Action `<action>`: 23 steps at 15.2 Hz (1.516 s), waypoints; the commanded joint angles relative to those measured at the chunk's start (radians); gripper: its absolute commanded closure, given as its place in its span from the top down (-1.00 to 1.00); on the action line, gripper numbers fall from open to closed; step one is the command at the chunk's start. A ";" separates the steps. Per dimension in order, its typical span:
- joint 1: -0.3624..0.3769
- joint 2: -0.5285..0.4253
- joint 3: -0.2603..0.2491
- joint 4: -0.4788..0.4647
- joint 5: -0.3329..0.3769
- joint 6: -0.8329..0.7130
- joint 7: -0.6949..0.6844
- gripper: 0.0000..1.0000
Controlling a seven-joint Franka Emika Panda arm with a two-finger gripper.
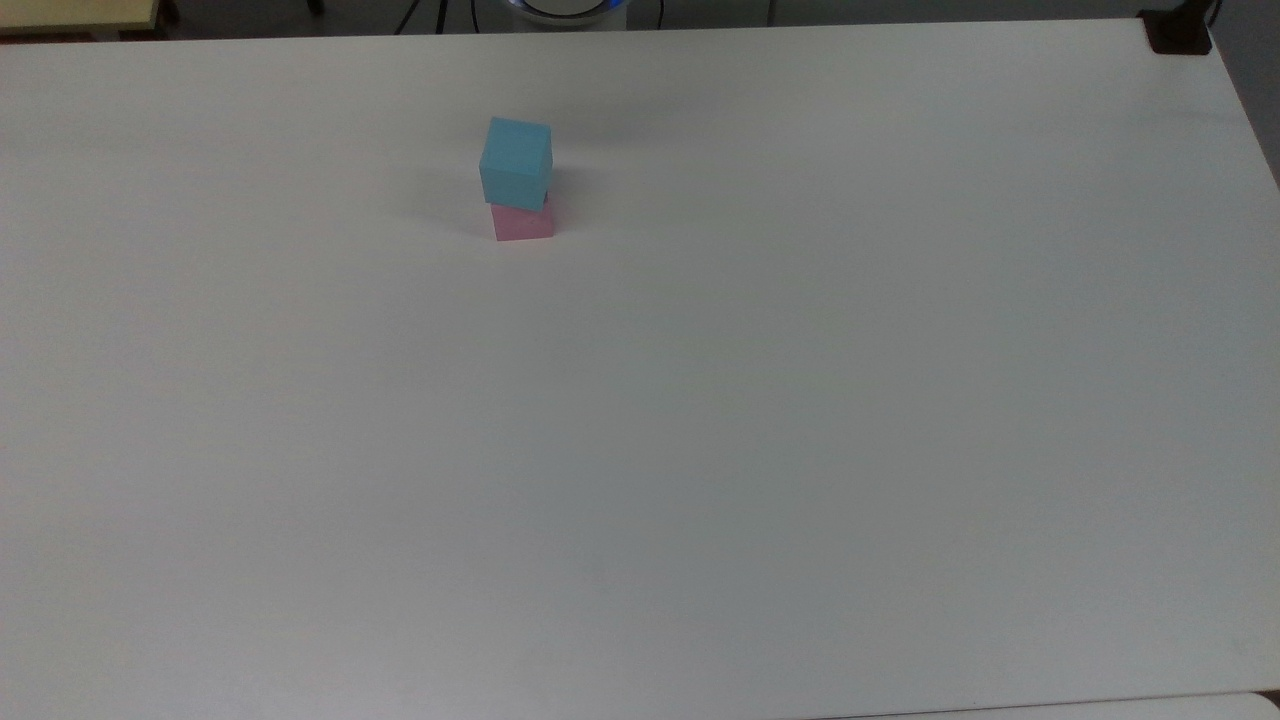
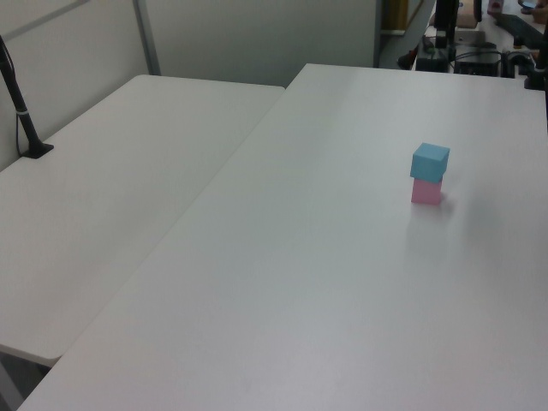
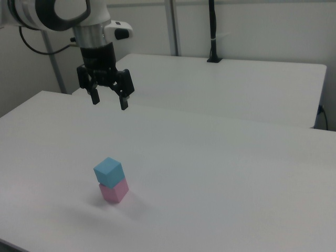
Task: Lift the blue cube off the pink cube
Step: 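Lower the open gripper down over the light-blue cube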
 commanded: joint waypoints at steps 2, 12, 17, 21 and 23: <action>0.020 0.015 -0.002 -0.040 -0.048 -0.024 -0.087 1.00; 0.067 0.044 0.024 -0.293 -0.023 0.203 0.262 1.00; 0.089 0.064 0.024 -0.379 -0.029 0.288 0.285 1.00; 0.098 0.103 0.025 -0.384 -0.031 0.292 0.285 1.00; 0.098 0.112 0.025 -0.385 -0.034 0.320 0.285 1.00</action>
